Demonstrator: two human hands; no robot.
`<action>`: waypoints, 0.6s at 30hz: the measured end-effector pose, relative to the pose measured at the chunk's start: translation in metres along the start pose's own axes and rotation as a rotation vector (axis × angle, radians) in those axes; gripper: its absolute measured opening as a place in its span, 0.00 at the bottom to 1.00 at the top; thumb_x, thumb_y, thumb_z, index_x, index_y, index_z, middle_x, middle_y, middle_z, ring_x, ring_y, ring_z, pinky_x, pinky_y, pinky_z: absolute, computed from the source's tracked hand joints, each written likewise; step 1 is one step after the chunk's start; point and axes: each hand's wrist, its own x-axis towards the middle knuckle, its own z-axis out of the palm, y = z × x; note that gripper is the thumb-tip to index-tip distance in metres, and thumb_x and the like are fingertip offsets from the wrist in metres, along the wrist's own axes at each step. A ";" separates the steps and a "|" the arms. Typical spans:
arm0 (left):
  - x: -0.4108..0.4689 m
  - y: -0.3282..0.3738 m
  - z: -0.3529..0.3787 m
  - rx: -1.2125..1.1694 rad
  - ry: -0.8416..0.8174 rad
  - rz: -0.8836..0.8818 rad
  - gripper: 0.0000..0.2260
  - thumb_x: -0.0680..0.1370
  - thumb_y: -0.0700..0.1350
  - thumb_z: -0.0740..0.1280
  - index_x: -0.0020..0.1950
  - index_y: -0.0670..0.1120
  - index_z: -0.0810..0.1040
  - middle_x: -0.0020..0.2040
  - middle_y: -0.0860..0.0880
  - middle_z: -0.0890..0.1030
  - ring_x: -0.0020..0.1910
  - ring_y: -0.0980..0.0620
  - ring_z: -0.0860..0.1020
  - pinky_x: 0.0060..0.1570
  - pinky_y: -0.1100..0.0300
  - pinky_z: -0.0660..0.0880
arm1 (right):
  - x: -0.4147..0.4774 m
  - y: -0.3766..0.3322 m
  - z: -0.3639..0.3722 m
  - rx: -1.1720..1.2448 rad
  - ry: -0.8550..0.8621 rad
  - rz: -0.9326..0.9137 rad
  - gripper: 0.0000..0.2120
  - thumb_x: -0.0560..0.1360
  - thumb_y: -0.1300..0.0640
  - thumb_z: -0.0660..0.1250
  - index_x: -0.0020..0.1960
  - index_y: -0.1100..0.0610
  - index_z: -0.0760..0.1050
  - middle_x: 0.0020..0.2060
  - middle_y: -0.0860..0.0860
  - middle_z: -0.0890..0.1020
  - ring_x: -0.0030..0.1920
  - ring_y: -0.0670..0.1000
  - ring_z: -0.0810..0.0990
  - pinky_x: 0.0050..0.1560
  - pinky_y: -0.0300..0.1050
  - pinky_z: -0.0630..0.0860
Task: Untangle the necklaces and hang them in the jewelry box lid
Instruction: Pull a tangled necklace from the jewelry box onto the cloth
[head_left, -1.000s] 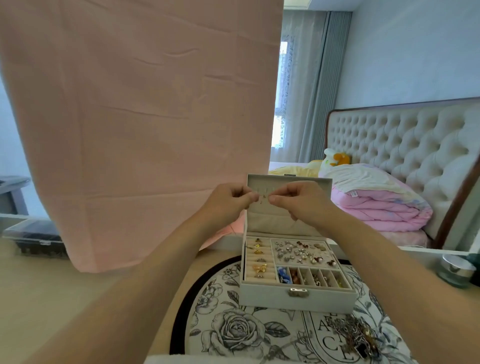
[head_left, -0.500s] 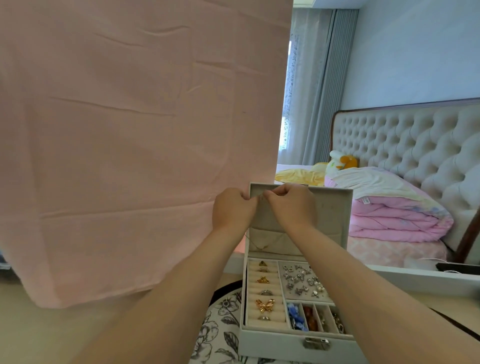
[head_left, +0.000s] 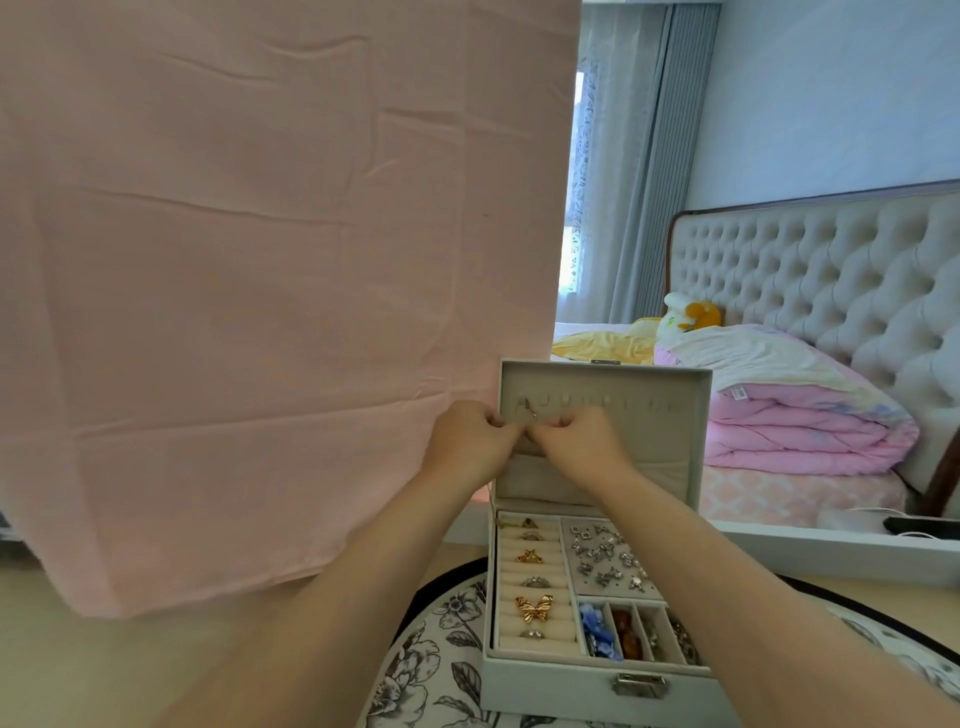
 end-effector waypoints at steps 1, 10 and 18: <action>-0.003 0.001 -0.001 -0.057 -0.048 0.003 0.10 0.75 0.48 0.71 0.37 0.44 0.81 0.35 0.45 0.83 0.36 0.47 0.82 0.47 0.46 0.82 | -0.004 0.000 -0.001 0.034 -0.068 0.023 0.12 0.73 0.56 0.69 0.32 0.57 0.77 0.29 0.53 0.78 0.30 0.51 0.71 0.30 0.39 0.65; -0.020 0.012 -0.019 0.165 -0.153 0.164 0.10 0.78 0.42 0.64 0.54 0.53 0.82 0.55 0.53 0.82 0.54 0.54 0.78 0.55 0.58 0.74 | -0.029 -0.002 -0.011 0.201 -0.376 0.105 0.04 0.77 0.60 0.70 0.44 0.59 0.79 0.34 0.52 0.82 0.30 0.44 0.78 0.32 0.36 0.73; -0.028 -0.007 -0.013 0.570 -0.183 0.378 0.15 0.81 0.47 0.62 0.67 0.51 0.77 0.62 0.52 0.74 0.57 0.49 0.77 0.52 0.54 0.74 | -0.034 0.021 -0.018 -0.243 -0.397 0.004 0.11 0.77 0.56 0.71 0.46 0.65 0.82 0.25 0.46 0.73 0.27 0.44 0.70 0.33 0.39 0.70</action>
